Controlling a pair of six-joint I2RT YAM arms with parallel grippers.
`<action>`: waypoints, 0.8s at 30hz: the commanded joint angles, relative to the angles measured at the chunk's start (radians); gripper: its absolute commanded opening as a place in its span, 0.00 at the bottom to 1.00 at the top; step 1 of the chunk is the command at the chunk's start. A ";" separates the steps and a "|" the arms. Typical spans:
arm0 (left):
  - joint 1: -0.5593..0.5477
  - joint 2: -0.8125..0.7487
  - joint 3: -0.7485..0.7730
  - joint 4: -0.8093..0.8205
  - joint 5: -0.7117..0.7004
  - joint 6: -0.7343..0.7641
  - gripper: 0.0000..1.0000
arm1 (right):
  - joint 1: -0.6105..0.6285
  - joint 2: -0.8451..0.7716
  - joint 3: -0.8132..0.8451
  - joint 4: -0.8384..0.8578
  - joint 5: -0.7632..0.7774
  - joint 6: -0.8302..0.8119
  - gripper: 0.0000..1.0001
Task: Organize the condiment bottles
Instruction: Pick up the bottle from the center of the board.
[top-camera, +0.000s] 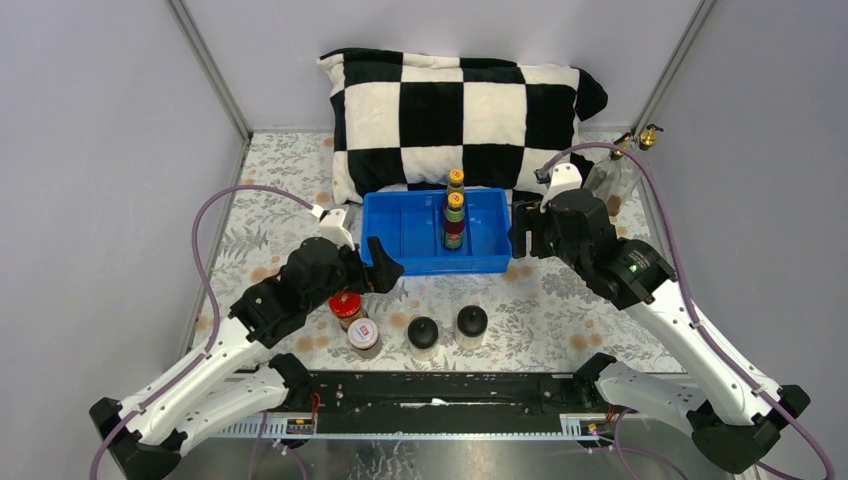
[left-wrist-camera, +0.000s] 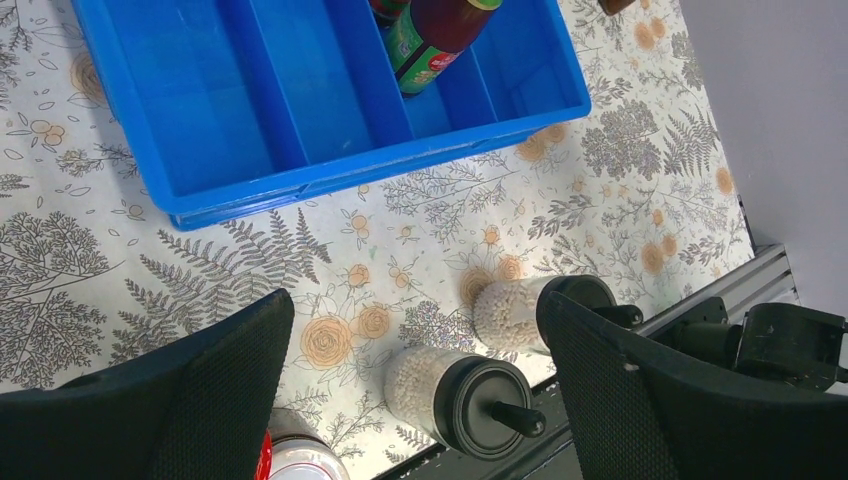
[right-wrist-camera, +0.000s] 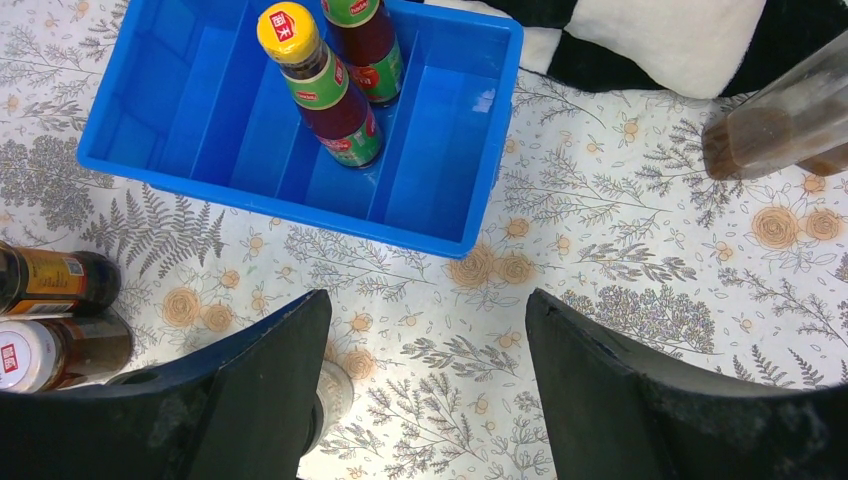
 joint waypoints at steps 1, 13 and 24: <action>0.006 -0.001 0.001 0.023 -0.012 0.018 0.99 | -0.002 -0.005 0.005 0.014 0.018 0.005 0.79; 0.006 -0.025 -0.023 0.051 0.041 0.028 0.99 | -0.002 -0.083 -0.020 -0.061 -0.057 0.048 0.78; 0.006 -0.019 -0.043 0.097 0.108 0.016 0.99 | -0.002 -0.146 -0.024 -0.116 -0.079 0.081 0.78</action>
